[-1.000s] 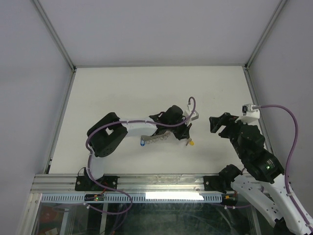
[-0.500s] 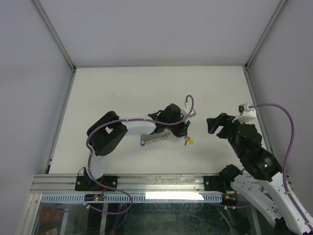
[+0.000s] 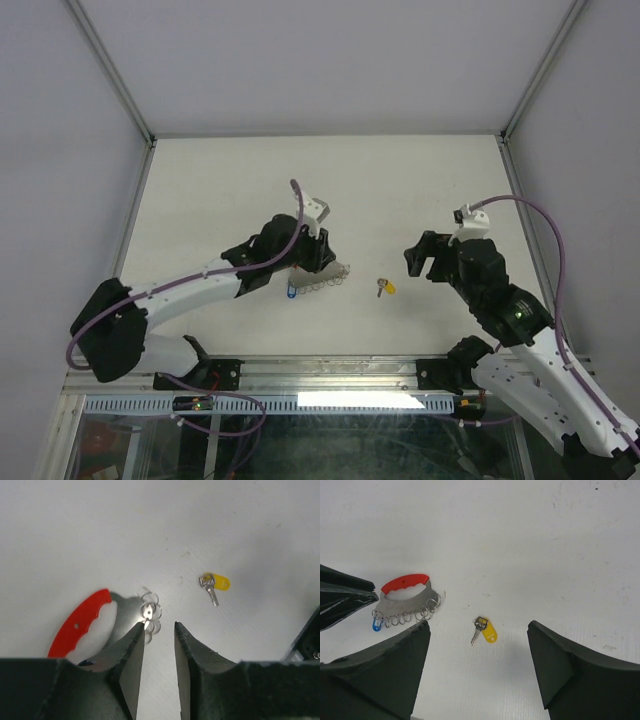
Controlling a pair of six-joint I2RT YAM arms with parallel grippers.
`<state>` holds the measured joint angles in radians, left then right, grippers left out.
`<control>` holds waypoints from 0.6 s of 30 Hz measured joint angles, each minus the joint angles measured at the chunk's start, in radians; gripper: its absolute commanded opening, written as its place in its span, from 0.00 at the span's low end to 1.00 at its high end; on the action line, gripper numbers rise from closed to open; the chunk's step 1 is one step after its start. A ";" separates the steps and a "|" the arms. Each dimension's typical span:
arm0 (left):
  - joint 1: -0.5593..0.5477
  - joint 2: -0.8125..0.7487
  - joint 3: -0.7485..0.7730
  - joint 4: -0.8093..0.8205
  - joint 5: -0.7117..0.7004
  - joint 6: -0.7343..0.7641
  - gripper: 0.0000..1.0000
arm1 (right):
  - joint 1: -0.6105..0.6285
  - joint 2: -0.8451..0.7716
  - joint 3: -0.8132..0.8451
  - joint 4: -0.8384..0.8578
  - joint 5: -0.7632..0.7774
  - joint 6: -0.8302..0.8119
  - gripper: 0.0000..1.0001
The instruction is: Put the keys on the keyring
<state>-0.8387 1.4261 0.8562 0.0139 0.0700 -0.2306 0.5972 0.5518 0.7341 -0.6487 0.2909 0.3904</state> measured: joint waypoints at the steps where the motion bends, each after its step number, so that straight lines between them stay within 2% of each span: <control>1: 0.000 -0.056 -0.045 -0.007 -0.031 -0.034 0.30 | 0.000 0.007 -0.003 0.002 -0.010 0.000 0.82; 4: 0.000 -0.187 -0.166 -0.031 -0.090 -0.127 0.30 | 0.000 0.041 -0.011 0.014 -0.036 0.000 0.82; 10: -0.013 -0.313 -0.328 -0.076 -0.148 -0.275 0.33 | 0.000 0.095 -0.012 0.039 -0.086 0.000 0.82; 15: -0.019 -0.391 -0.385 -0.111 -0.207 -0.343 0.40 | 0.000 0.137 -0.025 0.093 -0.164 -0.009 0.79; 18: -0.007 -0.428 -0.385 -0.116 -0.237 -0.354 0.43 | 0.001 0.187 -0.046 0.156 -0.269 -0.031 0.76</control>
<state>-0.8459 0.9985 0.4709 -0.1017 -0.1665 -0.5842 0.5983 0.7391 0.6884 -0.4923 0.0219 0.3595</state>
